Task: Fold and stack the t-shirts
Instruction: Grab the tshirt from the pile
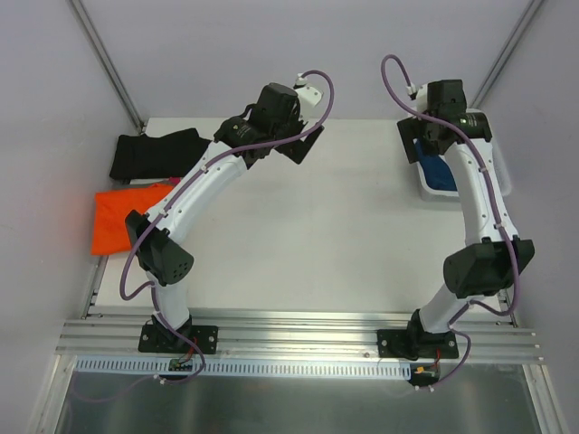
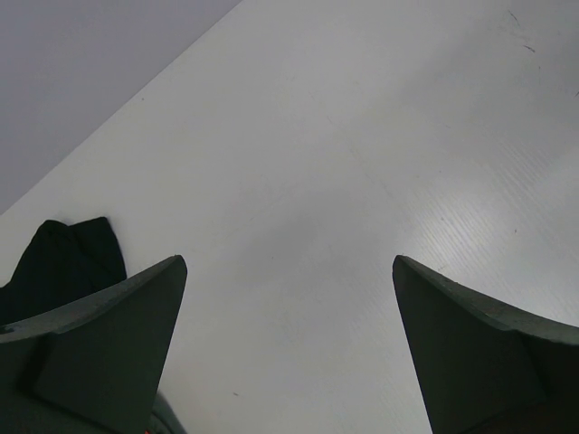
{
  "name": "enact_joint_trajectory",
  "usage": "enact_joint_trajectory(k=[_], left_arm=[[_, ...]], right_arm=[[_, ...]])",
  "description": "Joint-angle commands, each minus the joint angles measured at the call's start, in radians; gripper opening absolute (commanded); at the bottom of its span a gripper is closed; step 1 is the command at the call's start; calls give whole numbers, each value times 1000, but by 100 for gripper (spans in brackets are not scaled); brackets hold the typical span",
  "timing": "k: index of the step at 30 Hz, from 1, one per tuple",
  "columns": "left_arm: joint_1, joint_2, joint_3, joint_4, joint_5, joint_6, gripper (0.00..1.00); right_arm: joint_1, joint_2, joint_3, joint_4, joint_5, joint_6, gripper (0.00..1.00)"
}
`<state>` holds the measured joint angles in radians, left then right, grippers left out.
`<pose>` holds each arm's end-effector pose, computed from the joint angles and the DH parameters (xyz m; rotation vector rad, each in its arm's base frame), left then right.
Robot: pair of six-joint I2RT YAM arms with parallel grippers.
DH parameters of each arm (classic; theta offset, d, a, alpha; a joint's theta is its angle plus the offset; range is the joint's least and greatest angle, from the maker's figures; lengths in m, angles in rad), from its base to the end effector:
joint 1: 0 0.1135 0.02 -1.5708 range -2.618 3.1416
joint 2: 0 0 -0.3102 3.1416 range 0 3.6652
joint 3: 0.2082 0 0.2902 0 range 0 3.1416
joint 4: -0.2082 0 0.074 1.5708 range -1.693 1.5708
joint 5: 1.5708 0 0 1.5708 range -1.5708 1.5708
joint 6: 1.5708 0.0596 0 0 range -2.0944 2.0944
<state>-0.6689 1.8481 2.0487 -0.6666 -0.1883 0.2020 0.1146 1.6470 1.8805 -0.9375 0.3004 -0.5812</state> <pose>0.3910 -0.2949 0.4677 0.7477 1.8867 -0.1028 0.4051 0.0289 0.4621 -0.6325 2.2166 -0.5846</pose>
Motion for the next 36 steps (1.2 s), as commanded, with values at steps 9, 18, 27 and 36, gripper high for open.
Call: enact_joint_trajectory(k=[9,18,27,36], left_arm=[[-11,-21,-5,28,-30,20,99],[-6,-24,-16,27,-30,19,99],[-1,-23,-15,27,-31,25,99],[2,-20,-22,27,-42,36,99]], right_arm=[[-45,216,94,23,26,-31,97],[-70,378,224,46,36,-31,93],[-72,565,406,51,-20,0,89],[-73,616,431,68,-20,7,36]])
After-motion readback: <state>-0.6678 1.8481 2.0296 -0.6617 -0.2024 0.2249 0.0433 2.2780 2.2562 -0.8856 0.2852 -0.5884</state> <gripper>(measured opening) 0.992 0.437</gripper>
